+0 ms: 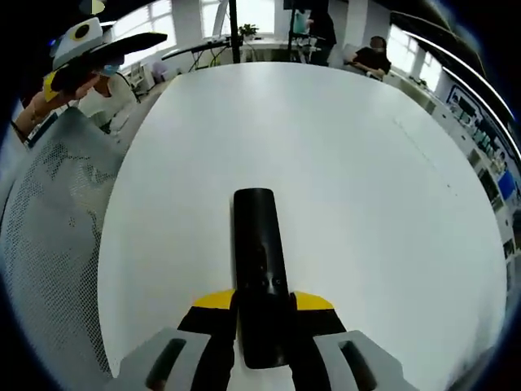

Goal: Press the specified remote control buttons in sequence, fully releasing each button before pressing the next.

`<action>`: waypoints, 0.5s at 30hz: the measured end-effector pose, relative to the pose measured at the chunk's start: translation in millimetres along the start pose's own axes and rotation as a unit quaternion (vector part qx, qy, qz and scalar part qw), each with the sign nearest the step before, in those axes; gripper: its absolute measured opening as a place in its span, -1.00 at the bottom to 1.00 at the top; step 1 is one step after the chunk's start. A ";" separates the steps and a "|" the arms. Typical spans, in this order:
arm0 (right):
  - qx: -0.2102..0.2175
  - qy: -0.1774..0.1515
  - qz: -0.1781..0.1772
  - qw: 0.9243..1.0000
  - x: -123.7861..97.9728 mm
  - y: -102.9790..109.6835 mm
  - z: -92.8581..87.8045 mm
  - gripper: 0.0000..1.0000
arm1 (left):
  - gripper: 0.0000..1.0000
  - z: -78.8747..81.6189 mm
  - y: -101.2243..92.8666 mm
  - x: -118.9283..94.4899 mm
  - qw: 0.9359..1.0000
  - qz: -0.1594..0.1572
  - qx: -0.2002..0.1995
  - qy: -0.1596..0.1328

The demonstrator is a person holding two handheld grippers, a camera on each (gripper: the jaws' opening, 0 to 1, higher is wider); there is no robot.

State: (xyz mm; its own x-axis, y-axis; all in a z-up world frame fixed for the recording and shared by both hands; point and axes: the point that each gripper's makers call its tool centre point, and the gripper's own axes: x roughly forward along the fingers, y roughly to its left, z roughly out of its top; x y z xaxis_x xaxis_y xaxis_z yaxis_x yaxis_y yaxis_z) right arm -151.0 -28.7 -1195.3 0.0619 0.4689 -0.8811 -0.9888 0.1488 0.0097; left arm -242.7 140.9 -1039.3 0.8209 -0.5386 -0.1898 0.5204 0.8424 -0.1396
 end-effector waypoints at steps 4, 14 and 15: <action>0.001 0.005 -0.002 1.000 0.7 -10.6 2.1 -0.56 | 0.69 0.1 -5.6 1.2 1.000 -0.001 -0.003 0.001; -0.015 0.026 0.007 1.000 0.6 -31.3 2.4 -0.55 | 0.69 3.8 -14.6 2.4 1.000 -0.001 -0.003 0.004; -0.018 0.031 0.004 0.999 0.6 -35.6 1.9 -0.55 | 0.69 3.8 -15.8 2.5 1.000 -0.002 -0.002 0.006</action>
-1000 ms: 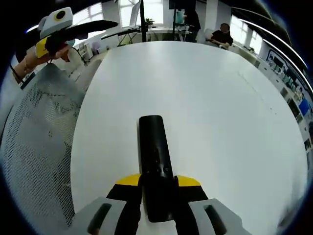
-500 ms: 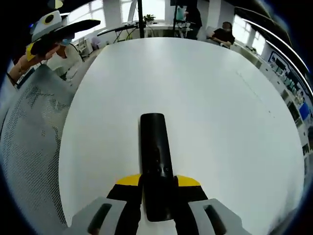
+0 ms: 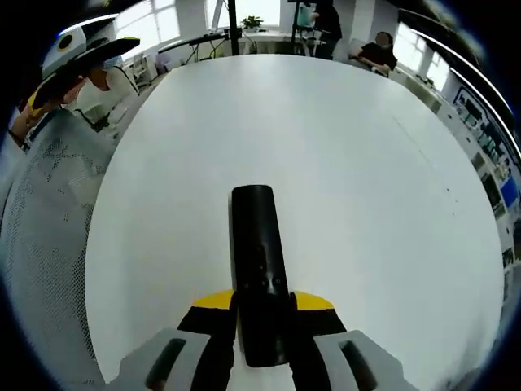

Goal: Press the specified remote control buttons in sequence, fully releasing each button before pressing the next.

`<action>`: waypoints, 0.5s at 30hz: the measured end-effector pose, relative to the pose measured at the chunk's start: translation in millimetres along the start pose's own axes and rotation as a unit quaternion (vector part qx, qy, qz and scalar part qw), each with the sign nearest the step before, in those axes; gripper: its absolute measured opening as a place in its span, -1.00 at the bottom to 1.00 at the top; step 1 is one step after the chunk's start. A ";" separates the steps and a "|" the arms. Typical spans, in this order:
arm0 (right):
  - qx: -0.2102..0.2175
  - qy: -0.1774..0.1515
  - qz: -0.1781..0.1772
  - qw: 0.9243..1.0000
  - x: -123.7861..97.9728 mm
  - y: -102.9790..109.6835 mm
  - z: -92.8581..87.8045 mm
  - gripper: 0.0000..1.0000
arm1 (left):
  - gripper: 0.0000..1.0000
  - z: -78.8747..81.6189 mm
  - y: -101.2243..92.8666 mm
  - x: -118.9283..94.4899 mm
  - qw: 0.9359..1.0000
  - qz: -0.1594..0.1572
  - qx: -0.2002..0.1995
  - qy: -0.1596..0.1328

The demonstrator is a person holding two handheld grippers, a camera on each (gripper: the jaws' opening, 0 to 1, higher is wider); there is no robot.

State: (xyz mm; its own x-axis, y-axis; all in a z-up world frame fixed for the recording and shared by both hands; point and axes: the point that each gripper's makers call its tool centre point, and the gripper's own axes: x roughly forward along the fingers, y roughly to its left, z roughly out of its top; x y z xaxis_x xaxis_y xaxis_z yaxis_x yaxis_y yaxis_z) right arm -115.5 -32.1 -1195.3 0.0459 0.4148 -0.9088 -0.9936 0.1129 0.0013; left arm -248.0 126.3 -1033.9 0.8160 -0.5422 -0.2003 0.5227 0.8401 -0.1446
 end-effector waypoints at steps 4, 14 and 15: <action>0.005 0.004 -0.001 1.000 0.1 -9.8 -0.3 -0.55 | 0.69 0.2 1.2 -1.6 1.000 0.003 -0.001 -0.001; -0.006 0.014 0.002 1.000 1.0 -30.3 -0.4 -0.55 | 0.67 -6.6 8.1 -6.8 1.000 0.004 -0.010 0.003; -0.006 0.015 0.001 1.000 1.2 -33.2 -0.4 -0.55 | 0.67 -6.1 7.2 -6.3 1.000 0.004 -0.011 0.002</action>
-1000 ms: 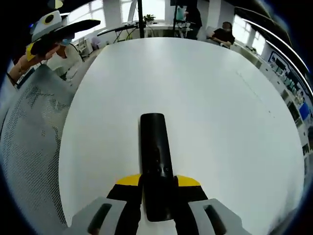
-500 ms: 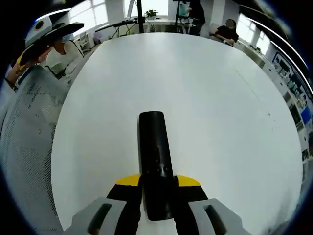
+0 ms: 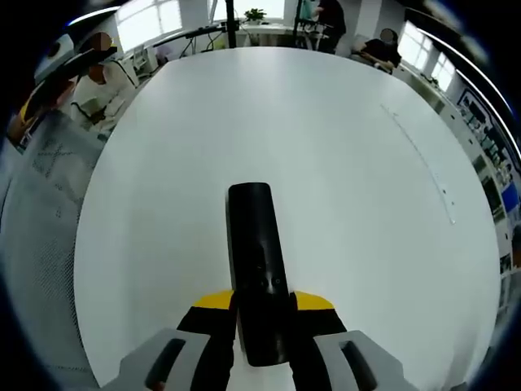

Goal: Press the specified remote control buttons in sequence, fully releasing each button before pressing the next.

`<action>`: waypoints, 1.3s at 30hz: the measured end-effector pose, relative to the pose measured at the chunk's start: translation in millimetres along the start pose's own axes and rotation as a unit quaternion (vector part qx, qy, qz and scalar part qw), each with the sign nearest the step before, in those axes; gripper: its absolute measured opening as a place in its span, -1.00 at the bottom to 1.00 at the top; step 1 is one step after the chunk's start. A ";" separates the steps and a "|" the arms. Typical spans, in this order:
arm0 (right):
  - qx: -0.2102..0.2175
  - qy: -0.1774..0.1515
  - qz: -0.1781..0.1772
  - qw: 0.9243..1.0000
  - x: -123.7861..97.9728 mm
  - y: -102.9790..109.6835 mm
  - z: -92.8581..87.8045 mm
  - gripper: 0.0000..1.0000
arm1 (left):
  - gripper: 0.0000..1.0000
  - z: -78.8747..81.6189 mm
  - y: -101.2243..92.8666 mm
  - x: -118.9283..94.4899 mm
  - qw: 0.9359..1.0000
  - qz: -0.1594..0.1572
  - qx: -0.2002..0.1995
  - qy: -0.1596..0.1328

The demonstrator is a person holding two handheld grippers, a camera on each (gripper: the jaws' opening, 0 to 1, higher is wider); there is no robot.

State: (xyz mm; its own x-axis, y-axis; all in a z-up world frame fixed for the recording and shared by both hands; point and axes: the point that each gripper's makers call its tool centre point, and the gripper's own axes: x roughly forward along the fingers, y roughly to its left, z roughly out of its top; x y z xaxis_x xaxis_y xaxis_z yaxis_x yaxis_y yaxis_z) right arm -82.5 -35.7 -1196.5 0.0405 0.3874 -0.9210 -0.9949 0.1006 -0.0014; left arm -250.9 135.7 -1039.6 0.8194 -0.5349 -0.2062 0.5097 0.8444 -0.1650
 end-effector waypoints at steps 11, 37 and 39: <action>0.000 0.009 0.000 1.000 1.4 -24.0 1.9 -0.55 | 0.67 5.3 -10.8 4.0 1.000 0.004 -0.003 0.003; 0.179 -0.100 -0.033 0.978 -6.1 -37.7 5.7 -0.08 | 0.67 3.2 -3.4 4.1 1.000 0.014 -0.013 0.007; 0.215 -0.131 -0.038 0.967 -9.5 -35.2 5.2 0.03 | 0.67 3.1 -3.9 4.4 1.000 0.014 -0.014 0.006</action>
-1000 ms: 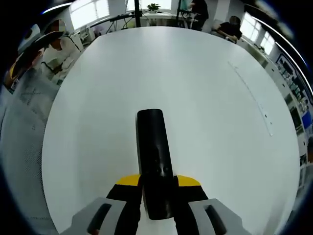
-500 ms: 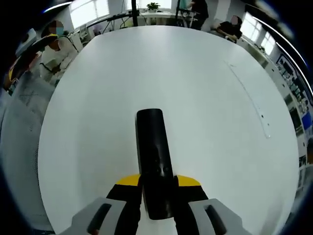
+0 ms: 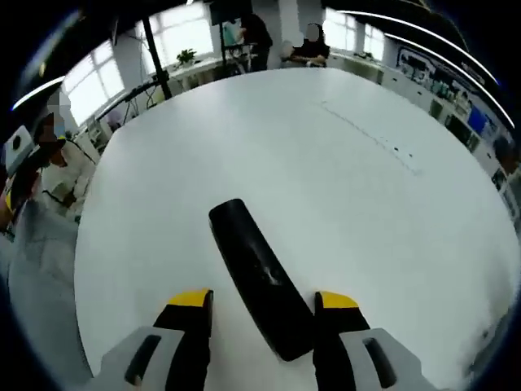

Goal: Press the specified remote control buttons in sequence, fully releasing each button before pressing the next.

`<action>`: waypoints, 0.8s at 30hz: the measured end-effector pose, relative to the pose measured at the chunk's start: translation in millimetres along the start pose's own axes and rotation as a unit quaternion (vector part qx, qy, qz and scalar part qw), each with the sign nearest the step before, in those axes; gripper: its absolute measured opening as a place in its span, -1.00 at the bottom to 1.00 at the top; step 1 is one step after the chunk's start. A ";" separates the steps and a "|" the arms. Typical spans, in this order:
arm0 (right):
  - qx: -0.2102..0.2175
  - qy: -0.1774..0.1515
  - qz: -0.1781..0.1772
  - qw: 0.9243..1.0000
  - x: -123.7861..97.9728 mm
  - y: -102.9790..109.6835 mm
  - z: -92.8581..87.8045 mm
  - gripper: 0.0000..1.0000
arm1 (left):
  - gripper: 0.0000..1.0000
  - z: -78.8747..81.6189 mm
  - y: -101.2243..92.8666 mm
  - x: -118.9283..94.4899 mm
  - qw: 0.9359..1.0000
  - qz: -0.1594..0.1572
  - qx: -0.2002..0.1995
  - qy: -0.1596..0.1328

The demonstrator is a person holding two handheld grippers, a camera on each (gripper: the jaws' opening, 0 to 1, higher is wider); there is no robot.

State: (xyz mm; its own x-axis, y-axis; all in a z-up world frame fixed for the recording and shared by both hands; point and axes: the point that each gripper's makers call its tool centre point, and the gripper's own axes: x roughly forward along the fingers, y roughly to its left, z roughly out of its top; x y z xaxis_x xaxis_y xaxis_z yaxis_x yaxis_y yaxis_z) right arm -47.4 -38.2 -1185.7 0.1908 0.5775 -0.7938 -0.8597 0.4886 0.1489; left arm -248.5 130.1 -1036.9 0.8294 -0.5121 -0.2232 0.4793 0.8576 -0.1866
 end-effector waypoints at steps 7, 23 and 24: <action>0.042 -0.073 -0.055 0.995 -18.4 4.9 -12.0 0.37 | 0.67 -1.3 -2.7 2.6 1.000 -0.006 -0.003 0.000; 0.113 -0.199 -0.119 0.966 -86.7 46.9 -34.7 0.81 | 0.67 -2.2 -8.9 11.0 1.000 -0.016 0.001 0.000; 0.115 -0.202 -0.120 0.965 -91.2 49.4 -35.8 0.82 | 0.67 -2.1 -9.6 11.6 1.000 -0.016 0.001 0.000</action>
State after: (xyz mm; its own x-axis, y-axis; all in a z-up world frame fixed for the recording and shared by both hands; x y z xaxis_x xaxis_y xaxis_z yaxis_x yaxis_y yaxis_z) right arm -124.2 -90.1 -1127.0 0.5814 0.6143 -0.5336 -0.6479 0.7462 0.1531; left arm -244.1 115.8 -1039.8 0.8134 -0.5400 -0.2163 0.5071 0.8404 -0.1912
